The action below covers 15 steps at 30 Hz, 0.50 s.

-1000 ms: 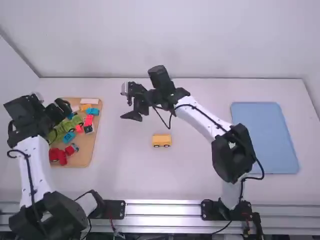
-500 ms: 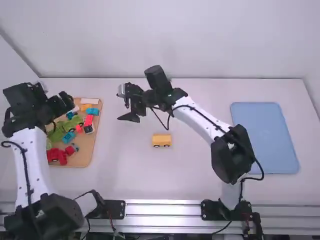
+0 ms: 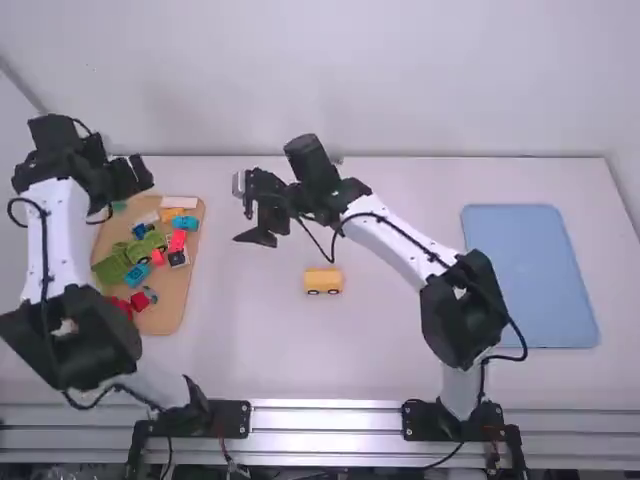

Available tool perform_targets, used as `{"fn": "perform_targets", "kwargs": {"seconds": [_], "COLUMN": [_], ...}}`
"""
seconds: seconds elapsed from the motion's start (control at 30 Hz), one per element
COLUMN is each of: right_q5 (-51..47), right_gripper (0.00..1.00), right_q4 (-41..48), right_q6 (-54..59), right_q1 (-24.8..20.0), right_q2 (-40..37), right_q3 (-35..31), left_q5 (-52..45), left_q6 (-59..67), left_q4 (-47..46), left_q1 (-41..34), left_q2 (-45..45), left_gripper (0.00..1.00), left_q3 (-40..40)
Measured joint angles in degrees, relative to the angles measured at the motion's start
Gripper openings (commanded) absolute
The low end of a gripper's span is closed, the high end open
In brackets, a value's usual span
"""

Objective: Assemble lego blocks to make yellow taxi

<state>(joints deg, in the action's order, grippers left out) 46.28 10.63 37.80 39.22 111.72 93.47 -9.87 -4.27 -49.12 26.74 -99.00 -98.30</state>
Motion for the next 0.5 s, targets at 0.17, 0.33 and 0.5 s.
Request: {"fn": "perform_targets", "kwargs": {"seconds": [0.17,0.33,0.5], "right_q5": [-1.99,-3.02,-3.26], "right_gripper": [0.98,0.98,0.98], "right_q4": [0.26,0.11,-0.48], "right_q6": [-0.20,-0.31,-0.33], "right_q1": [1.03,1.66,1.97], "right_q2": [0.00,0.02,0.00], "right_q3": [0.00,0.00,0.00], "left_q5": [2.73,4.24,6.12], "left_q6": [2.01,5.40,7.17], "left_q4": [-7.13,-14.10,-18.95], "left_q1": [-0.52,-1.38,-1.51], "left_q2": [-10.32,-21.86,-32.44], "left_gripper": [0.99,0.99,0.99], "left_q3": [-13.00,-26.73,-38.01]}}
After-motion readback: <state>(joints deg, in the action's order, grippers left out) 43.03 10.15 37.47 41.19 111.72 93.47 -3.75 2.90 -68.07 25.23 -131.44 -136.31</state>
